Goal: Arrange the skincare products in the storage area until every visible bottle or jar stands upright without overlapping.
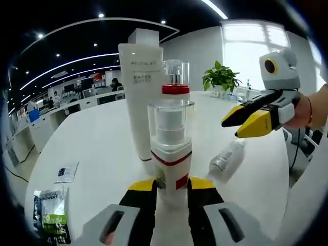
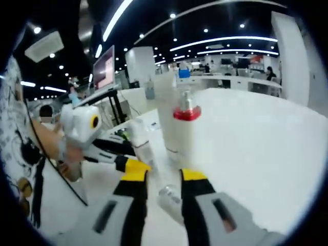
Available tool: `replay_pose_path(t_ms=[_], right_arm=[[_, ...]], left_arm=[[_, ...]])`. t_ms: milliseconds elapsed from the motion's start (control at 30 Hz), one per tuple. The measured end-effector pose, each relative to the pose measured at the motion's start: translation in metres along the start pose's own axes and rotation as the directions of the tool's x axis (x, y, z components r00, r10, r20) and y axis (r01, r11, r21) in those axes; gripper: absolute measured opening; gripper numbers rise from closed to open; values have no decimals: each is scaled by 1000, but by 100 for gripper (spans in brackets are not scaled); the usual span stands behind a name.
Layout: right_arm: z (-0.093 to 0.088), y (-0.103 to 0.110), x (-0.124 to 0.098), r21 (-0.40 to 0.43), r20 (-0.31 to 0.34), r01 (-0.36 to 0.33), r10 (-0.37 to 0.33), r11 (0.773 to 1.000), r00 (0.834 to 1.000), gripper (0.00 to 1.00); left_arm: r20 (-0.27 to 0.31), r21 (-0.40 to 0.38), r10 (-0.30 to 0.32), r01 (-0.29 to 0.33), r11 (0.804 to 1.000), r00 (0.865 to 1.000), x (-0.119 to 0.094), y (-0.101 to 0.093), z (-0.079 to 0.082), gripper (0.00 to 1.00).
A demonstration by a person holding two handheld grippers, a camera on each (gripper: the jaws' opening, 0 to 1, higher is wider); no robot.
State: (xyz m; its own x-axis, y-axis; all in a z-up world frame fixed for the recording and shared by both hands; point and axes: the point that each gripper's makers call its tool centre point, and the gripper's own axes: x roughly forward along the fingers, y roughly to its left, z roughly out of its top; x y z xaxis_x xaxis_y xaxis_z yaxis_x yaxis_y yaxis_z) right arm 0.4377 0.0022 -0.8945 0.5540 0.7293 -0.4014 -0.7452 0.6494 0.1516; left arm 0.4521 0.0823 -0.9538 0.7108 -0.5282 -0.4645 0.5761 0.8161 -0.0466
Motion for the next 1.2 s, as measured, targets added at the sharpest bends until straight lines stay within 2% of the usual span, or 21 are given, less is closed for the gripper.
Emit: replay_pose_path(t_ms=[333, 633, 867, 967, 1067, 1200], right_arm=[[-2, -15, -8, 43, 1, 54, -54, 998, 999, 22], [-13, -27, -13, 34, -35, 97, -96, 995, 995, 20], [-14, -31, -16, 33, -34, 108, -106, 994, 994, 20], [-14, -35, -17, 29, -33, 116, -115, 993, 993, 20], [-15, -40, -18, 32, -32, 125, -124, 992, 992, 20], [-13, -47, -20, 27, -26, 142, -141, 989, 990, 20]], left_arm=[[-7, 1, 19, -19, 1000, 1000, 16, 3, 7, 22], [-17, -12, 24, -24, 1000, 1000, 24, 3, 11, 22], [-25, -61, 15, -17, 998, 1000, 23, 7, 11, 24], [-31, -48, 13, -14, 999, 999, 20, 8, 9, 30], [-43, -63, 9, -11, 998, 999, 20, 7, 6, 30], [-33, -40, 15, -16, 999, 999, 10, 6, 5, 30]])
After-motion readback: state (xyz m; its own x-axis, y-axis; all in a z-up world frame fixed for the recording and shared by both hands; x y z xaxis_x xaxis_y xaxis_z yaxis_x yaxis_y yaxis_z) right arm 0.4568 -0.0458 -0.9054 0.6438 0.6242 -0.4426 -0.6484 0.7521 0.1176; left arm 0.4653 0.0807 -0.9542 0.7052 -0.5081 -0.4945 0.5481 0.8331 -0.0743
